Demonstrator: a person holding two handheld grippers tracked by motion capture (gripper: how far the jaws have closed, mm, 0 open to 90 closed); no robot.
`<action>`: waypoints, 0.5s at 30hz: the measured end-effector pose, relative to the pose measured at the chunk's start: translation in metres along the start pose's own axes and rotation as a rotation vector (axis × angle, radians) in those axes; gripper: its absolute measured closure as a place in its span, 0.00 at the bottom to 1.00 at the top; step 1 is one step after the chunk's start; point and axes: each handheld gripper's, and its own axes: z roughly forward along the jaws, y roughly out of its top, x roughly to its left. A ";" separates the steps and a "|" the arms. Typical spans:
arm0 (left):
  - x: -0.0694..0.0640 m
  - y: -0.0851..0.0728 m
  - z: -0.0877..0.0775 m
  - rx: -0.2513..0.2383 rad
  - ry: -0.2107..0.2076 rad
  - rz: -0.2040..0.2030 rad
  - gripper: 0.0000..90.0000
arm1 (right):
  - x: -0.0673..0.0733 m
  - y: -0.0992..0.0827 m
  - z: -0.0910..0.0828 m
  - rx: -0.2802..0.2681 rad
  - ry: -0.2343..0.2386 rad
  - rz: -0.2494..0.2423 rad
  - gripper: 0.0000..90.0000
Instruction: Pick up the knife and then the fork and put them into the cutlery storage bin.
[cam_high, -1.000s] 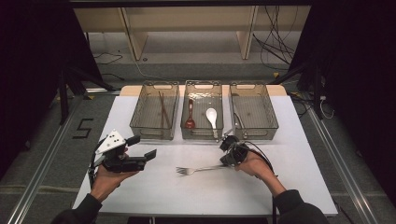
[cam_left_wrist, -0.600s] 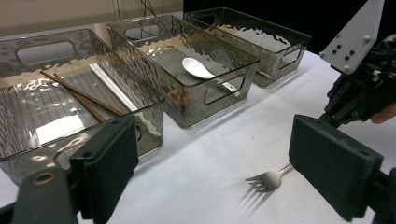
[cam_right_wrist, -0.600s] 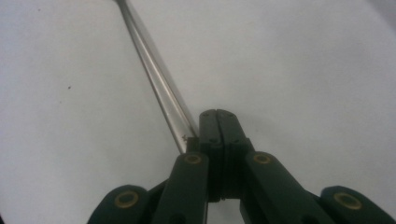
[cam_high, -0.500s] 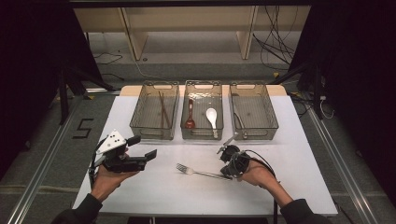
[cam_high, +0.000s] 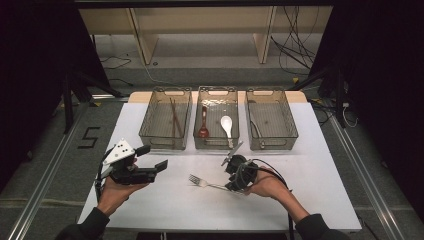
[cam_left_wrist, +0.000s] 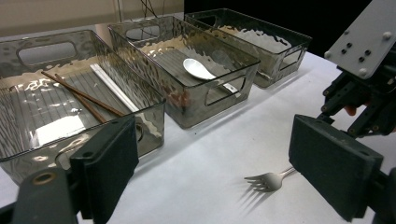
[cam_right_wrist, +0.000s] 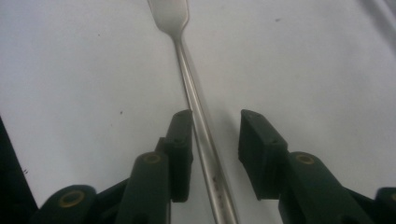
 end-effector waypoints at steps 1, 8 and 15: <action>0.000 0.000 0.000 0.001 0.000 0.000 0.17 | 0.001 0.003 0.002 0.008 -0.003 -0.013 0.71; 0.000 0.000 0.000 -0.005 0.002 -0.007 0.17 | 0.006 0.018 0.017 0.066 -0.001 -0.062 0.62; 0.000 0.000 0.000 -0.008 0.001 -0.009 0.17 | 0.007 0.023 0.021 0.100 -0.020 -0.098 0.67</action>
